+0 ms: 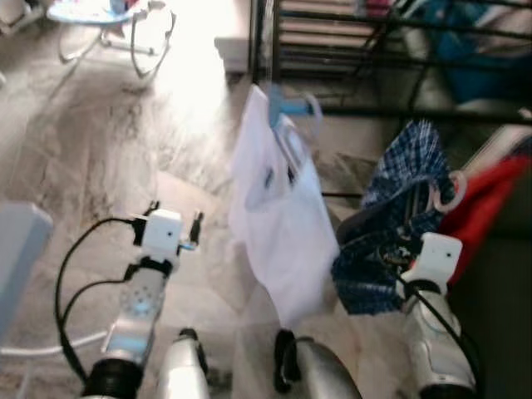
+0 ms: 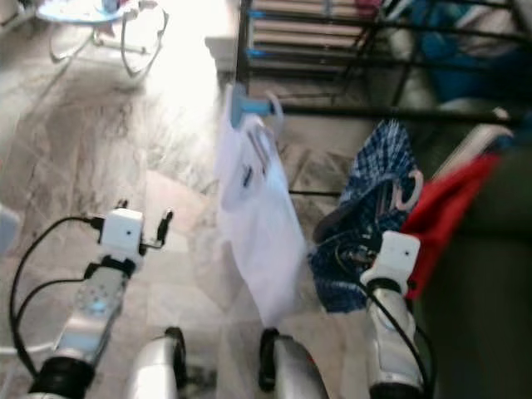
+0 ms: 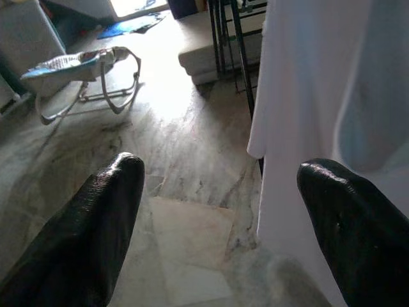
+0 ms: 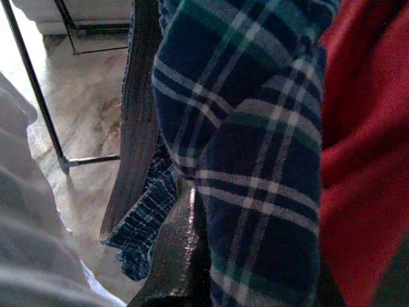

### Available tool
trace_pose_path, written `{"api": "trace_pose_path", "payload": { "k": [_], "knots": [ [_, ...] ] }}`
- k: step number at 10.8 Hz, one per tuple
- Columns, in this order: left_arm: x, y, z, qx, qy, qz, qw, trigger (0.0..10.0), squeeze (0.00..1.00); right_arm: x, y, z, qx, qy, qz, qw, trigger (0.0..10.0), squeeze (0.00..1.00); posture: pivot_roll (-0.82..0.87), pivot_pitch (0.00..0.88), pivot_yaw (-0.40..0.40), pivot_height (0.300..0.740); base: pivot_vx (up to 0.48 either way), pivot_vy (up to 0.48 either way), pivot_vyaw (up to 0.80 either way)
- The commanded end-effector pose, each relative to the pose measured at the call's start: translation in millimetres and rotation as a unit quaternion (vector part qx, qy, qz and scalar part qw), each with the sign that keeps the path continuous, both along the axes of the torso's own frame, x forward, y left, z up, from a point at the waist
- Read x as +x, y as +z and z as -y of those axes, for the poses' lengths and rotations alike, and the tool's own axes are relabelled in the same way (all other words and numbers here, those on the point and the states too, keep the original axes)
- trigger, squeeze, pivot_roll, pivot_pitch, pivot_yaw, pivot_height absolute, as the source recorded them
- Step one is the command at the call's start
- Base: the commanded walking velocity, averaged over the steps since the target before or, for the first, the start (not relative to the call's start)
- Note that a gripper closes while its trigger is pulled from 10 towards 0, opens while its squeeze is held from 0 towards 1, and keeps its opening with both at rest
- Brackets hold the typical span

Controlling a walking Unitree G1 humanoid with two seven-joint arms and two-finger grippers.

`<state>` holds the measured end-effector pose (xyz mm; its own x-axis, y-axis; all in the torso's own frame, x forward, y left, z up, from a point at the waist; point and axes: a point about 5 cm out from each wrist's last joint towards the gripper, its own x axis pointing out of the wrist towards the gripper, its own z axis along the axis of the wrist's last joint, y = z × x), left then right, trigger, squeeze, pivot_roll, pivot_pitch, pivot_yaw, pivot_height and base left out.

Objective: Hang hanger

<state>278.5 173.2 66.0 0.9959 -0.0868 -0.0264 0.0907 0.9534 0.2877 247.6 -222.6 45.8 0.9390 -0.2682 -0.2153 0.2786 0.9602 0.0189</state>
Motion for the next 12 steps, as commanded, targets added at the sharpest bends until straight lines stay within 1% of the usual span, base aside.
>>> {"api": "trace_pose_path", "payload": {
  "k": [1, 4, 5, 6, 9, 11, 12],
  "knots": [
    [-3.8, -6.7, 2.0, -0.002, -0.002, -0.014, 1.000, 10.0, 0.00, -1.7, -1.2, 7.3, 0.000, -0.012, -0.004, 1.000, 10.0, 0.00, -0.03, 0.181, -0.029, 0.740, -0.259, -0.262, 0.00],
    [-3.5, -6.9, 3.2, -0.002, -0.004, -0.015, 1.000, 10.0, 0.00, 2.2, -0.4, 6.5, 0.005, -0.009, 0.000, 1.000, 10.0, 0.00, -0.04, 0.179, -0.025, 0.740, -0.246, -0.250, 0.00],
    [-3.9, -7.5, 3.1, -0.002, -0.004, -0.016, 1.000, 10.0, 0.00, 2.4, -0.6, 6.7, 0.006, -0.008, 0.000, 1.000, 10.0, 0.00, -0.03, 0.180, -0.024, 0.740, -0.244, 0.000, 0.00],
    [-4.4, -7.7, 3.1, -0.002, -0.003, -0.016, 1.000, 10.0, 0.00, 2.5, -1.2, 5.4, 0.010, -0.005, 0.000, 1.000, 10.0, 0.00, -0.03, 0.181, -0.026, 0.740, -0.240, -0.240, 0.00],
    [-4.1, -7.4, 5.0, -0.002, -0.007, -0.013, 1.000, 10.0, 0.00, 3.2, -0.5, 4.0, 0.017, 0.004, 0.004, 1.000, 10.0, 0.00, -0.04, 0.181, -0.028, 0.740, 0.000, 0.000, 0.00],
    [-5.3, -11.2, 3.9, -0.010, 0.007, -0.023, 1.000, 10.0, 0.00, 3.5, 0.2, -0.7, 0.024, 0.020, 0.008, 0.999, 10.0, 0.00, -0.04, 0.181, -0.031, 0.740, 0.000, 0.000, 0.00],
    [-6.1, -11.5, 4.7, -0.011, 0.005, -0.022, 1.000, 10.0, 0.00, 3.6, -0.1, -2.4, 0.029, 0.026, 0.009, 0.999, 10.0, 0.00, -0.04, 0.179, -0.032, 0.740, 0.000, 0.000, 0.45]
  ]
}}
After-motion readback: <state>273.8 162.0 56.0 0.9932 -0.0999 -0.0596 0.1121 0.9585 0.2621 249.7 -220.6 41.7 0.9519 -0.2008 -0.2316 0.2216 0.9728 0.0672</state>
